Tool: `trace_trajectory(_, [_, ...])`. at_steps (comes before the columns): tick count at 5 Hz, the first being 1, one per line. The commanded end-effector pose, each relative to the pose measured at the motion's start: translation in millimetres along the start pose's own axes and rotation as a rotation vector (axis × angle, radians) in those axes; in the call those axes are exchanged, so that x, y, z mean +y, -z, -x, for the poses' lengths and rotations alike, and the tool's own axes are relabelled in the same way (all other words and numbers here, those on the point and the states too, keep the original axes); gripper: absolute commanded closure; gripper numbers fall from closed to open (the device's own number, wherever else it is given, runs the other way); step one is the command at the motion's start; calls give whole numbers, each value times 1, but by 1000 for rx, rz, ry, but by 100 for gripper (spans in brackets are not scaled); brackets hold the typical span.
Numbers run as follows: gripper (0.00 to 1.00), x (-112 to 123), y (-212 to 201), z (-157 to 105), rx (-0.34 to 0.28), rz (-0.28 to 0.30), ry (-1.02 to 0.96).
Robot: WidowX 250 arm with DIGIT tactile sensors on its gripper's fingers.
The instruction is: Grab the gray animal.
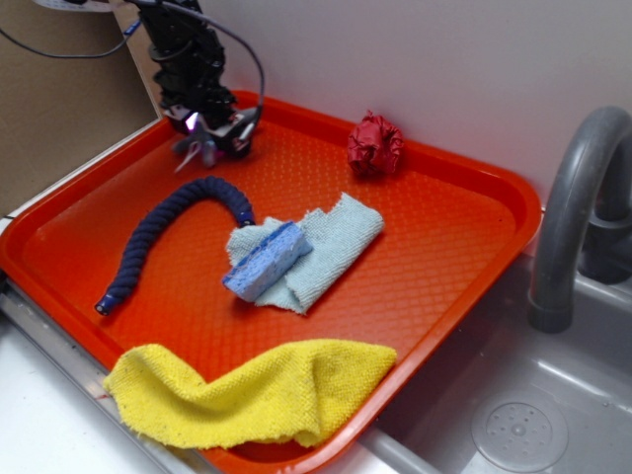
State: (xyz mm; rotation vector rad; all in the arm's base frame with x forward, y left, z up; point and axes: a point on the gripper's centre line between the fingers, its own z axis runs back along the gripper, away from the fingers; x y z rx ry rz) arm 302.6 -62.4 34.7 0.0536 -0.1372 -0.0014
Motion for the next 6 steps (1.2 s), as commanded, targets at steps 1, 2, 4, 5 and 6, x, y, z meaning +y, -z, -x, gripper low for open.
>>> trace_trajectory(1, [100,-22,-114,30,47,49,57])
trace_trajectory(2, [100,-30,-158,57,27,92,151])
trace_trajectory(4, [100,-27,-223,80,-2,213,211])
trace_trajectory(5, [100,-28,-243,81,-36,242,276])
trace_trajectory(6, [45,-17,-239,68,24,318,337])
